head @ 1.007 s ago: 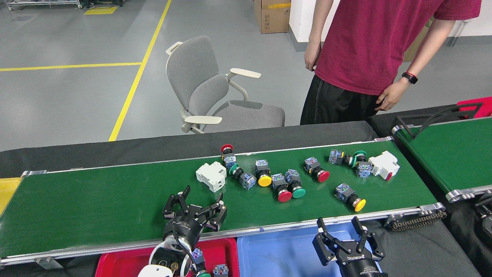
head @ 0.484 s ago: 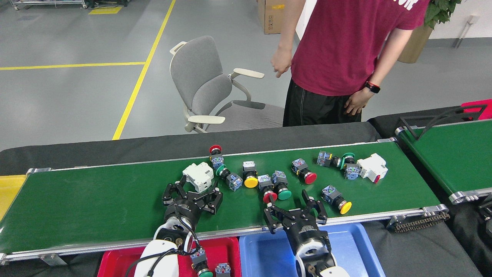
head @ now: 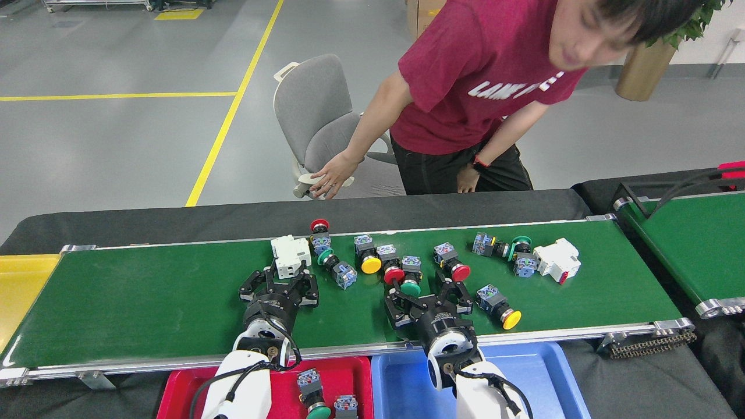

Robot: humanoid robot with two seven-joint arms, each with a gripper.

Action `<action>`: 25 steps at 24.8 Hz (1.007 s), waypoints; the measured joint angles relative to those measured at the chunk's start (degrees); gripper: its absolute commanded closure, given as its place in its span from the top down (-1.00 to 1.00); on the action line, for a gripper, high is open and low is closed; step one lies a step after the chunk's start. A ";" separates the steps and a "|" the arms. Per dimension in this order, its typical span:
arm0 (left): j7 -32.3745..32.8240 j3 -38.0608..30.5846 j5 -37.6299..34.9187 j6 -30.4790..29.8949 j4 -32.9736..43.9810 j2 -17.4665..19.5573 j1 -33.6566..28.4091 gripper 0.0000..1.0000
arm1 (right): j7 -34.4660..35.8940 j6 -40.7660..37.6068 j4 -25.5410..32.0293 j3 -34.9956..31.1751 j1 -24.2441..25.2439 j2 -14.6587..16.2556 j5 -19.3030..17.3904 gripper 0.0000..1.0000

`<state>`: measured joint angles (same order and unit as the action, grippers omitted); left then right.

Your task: Pick switch part from conveyor to tray

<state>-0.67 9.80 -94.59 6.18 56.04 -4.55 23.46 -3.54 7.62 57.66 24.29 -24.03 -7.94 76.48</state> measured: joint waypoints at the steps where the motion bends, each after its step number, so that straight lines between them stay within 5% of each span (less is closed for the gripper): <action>1: -0.50 -0.13 0.01 -0.69 0.29 0.26 -0.29 -0.89 | -0.05 -0.36 0.10 0.00 0.00 0.02 -0.04 -0.81; 8: -1.20 -3.89 0.21 -8.93 13.78 6.42 -7.32 -0.89 | -0.71 -5.60 5.18 -0.14 1.83 1.91 -2.36 -0.75; 18: -1.45 -19.92 0.19 -35.55 29.44 9.80 -20.38 -0.88 | -3.67 -26.25 36.30 -0.28 21.20 16.47 -14.49 -0.71; 19: -1.45 -20.87 0.19 -36.99 30.01 9.80 -20.80 -0.88 | -3.70 -28.75 37.38 -0.28 22.30 16.63 -14.90 -0.58; 20: -1.42 -21.51 0.19 -38.01 30.30 9.80 -20.99 -0.88 | -3.82 -30.70 37.73 -0.22 22.94 16.63 -15.03 -0.15; 21: -1.41 -21.82 0.19 -38.58 30.41 9.80 -21.03 -0.88 | -4.11 -31.48 37.75 0.00 23.13 16.50 -15.02 0.67; 22: -1.39 -21.91 0.19 -39.14 30.46 9.80 -21.04 -0.87 | -4.74 -31.76 37.55 0.11 23.17 15.58 -14.92 0.96; 25: -1.35 -21.76 0.18 -39.84 30.56 9.79 -21.05 -0.87 | -7.14 -29.81 36.43 0.65 23.30 9.73 -14.07 0.97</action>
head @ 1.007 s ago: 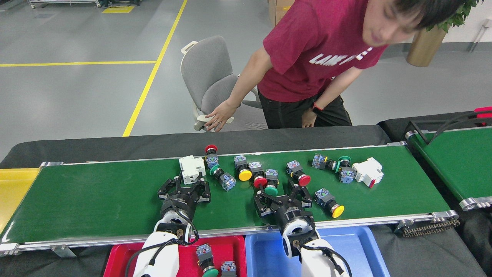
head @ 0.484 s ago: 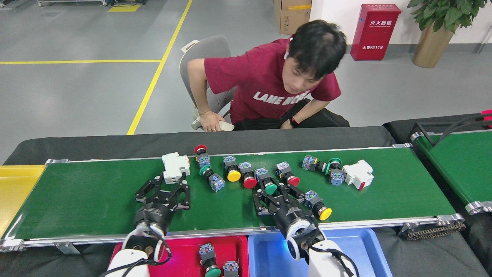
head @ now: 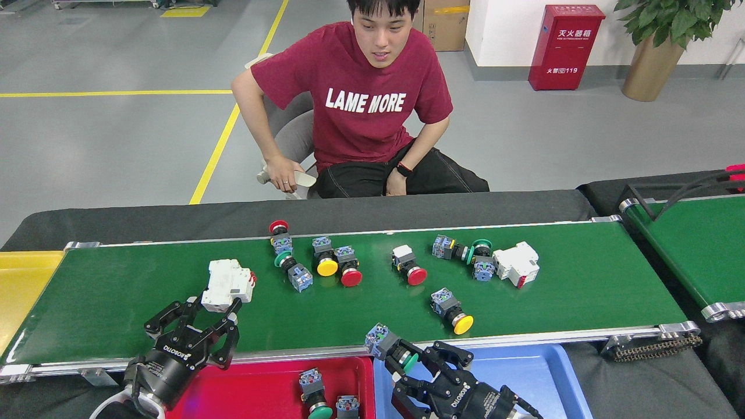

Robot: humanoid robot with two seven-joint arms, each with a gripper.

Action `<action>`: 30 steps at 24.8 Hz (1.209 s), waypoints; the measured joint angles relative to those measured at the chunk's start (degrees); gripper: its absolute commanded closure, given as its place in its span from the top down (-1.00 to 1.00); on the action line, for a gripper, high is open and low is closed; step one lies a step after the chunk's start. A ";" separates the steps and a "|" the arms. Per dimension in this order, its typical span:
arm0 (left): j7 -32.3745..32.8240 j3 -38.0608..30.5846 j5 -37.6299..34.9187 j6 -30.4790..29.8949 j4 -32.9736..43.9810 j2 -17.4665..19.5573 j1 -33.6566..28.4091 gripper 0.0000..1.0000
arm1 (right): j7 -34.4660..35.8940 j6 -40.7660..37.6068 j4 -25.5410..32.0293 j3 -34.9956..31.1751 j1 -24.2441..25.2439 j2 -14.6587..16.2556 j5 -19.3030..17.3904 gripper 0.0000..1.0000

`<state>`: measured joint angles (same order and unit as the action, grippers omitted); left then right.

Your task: Pick switch part from conveyor to tray

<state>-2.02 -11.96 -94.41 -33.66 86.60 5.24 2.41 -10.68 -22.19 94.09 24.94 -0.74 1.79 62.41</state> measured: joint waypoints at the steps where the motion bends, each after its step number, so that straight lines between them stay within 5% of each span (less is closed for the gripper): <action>1: 0.01 0.08 -0.01 -0.09 0.01 0.00 -0.01 -0.87 | -0.58 0.43 -0.42 0.02 -0.05 -0.73 0.10 0.97; 7: 0.03 0.17 -0.12 -0.27 0.20 -0.04 -0.37 -0.87 | -1.56 1.54 -0.87 -0.64 -0.69 -0.96 0.13 0.97; 13: 0.09 1.40 -0.13 -2.20 2.86 -0.83 -1.84 -0.87 | -1.92 4.17 -0.07 -16.67 -2.04 -2.11 0.23 0.96; 19: 0.25 13.46 -0.31 -4.42 9.45 -3.58 -6.13 -0.87 | 5.16 9.35 -0.20 -26.32 0.89 -0.20 4.75 0.93; 25: 1.75 27.55 -4.18 -2.66 13.14 -7.14 -10.90 -0.81 | 14.71 14.01 -0.59 -27.19 9.75 0.34 7.90 0.94; 27: 2.42 31.25 -6.73 -0.60 13.07 -8.41 -12.13 -0.57 | 15.38 14.31 -0.59 -27.89 10.78 0.37 7.94 0.95; 30: 3.21 36.22 -8.65 4.01 12.85 -9.42 -12.33 0.58 | 15.75 14.43 -0.49 -28.98 10.80 0.37 7.94 0.95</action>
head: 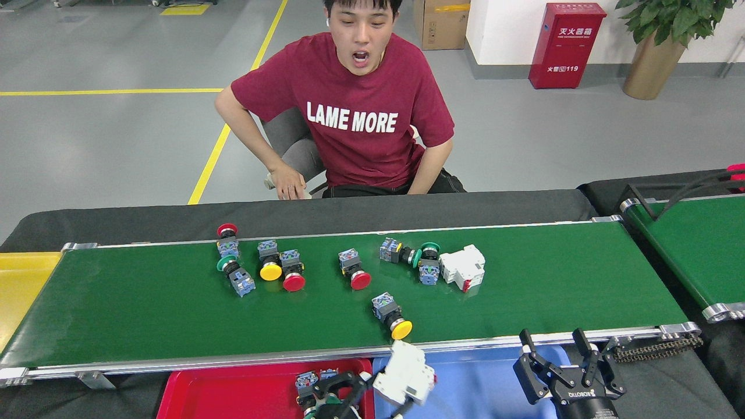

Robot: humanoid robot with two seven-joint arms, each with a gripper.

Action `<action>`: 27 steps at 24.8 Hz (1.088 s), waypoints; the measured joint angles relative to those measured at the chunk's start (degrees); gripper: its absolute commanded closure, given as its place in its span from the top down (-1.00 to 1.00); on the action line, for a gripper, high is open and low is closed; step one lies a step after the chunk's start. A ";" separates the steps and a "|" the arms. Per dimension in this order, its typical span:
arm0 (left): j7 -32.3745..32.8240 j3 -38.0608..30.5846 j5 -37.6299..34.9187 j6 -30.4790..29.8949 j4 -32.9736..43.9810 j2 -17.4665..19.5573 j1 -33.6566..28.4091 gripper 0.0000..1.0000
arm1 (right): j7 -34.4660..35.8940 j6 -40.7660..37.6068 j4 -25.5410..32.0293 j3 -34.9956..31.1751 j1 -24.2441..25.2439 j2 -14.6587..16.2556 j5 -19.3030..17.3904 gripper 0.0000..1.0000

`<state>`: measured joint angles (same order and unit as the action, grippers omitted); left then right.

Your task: Pick switch part from conveyor to tray

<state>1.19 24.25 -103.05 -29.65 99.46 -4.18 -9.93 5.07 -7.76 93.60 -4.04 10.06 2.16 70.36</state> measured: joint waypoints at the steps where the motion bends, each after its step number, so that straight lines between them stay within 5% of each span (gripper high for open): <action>1: 0.21 1.26 -0.15 1.89 -0.03 0.00 -0.07 0.96 | 0.08 0.02 0.01 -0.14 0.00 0.00 0.00 0.95; 10: 0.82 1.06 -0.11 11.30 0.56 0.01 -0.84 1.00 | 0.20 0.11 0.07 -0.38 0.01 0.00 0.00 0.95; 14: 0.13 -14.34 1.42 19.76 1.25 0.08 -1.10 1.00 | 0.36 0.35 0.07 -0.39 0.00 0.00 0.00 0.95; 17: -0.27 -30.03 6.58 20.80 0.51 1.65 -0.24 1.00 | -0.16 0.45 0.07 -0.27 -0.47 0.05 0.27 0.95; 20: -0.48 -37.83 10.56 16.51 -3.45 5.08 2.03 1.00 | -2.90 0.63 -0.30 2.77 -4.37 -0.03 0.89 0.95; 27: -0.06 -38.66 11.19 14.26 -17.31 9.65 13.92 1.00 | -6.01 5.12 -11.14 16.78 -17.19 -4.06 5.57 0.95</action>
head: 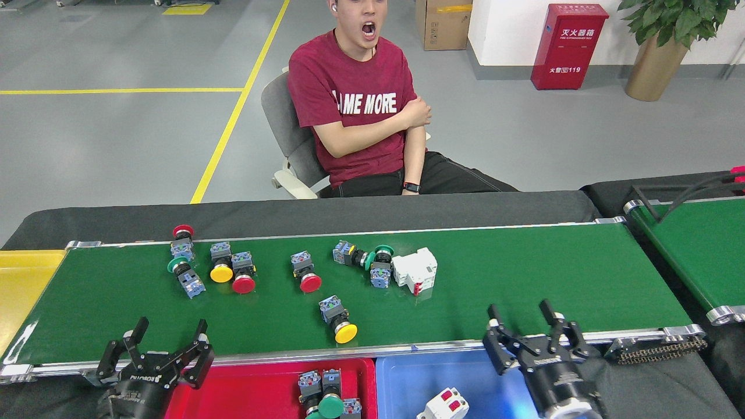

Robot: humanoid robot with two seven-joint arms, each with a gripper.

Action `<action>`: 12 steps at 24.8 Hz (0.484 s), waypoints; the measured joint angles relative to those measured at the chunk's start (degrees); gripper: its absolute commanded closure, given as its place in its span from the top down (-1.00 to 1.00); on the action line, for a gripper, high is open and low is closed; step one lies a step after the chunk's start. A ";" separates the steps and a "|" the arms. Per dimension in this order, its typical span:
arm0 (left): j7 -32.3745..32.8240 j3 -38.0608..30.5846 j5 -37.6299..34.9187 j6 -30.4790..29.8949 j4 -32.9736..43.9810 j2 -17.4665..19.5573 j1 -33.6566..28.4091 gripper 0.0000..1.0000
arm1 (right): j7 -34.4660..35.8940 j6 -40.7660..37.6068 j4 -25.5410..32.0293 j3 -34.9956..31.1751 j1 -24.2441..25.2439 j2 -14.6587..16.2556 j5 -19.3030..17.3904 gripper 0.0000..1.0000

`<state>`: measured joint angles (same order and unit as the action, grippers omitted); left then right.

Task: Pick switch part from conveyor to tray
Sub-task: 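Grasp a round switch with left gripper and a white block with right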

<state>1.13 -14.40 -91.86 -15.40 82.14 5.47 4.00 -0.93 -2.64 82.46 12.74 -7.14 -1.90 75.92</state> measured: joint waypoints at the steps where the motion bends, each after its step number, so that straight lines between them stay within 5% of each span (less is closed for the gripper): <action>1: 0.04 -0.01 0.00 -0.04 -3.03 0.58 2.18 1.00 | -0.11 1.06 -2.40 1.76 -2.15 -0.25 0.07 0.95; 9: 0.30 0.15 0.02 -0.43 -25.86 6.40 17.31 0.99 | 0.97 7.98 -27.44 11.01 -19.35 -7.02 -0.02 0.94; 12: 0.16 0.20 0.02 0.03 -33.25 6.40 22.79 0.99 | 2.44 8.38 -32.87 13.26 -22.42 -7.23 -0.97 0.72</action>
<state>1.29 -14.21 -91.85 -15.37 48.89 11.87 26.79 1.51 5.75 49.59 26.00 -29.55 -9.13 74.95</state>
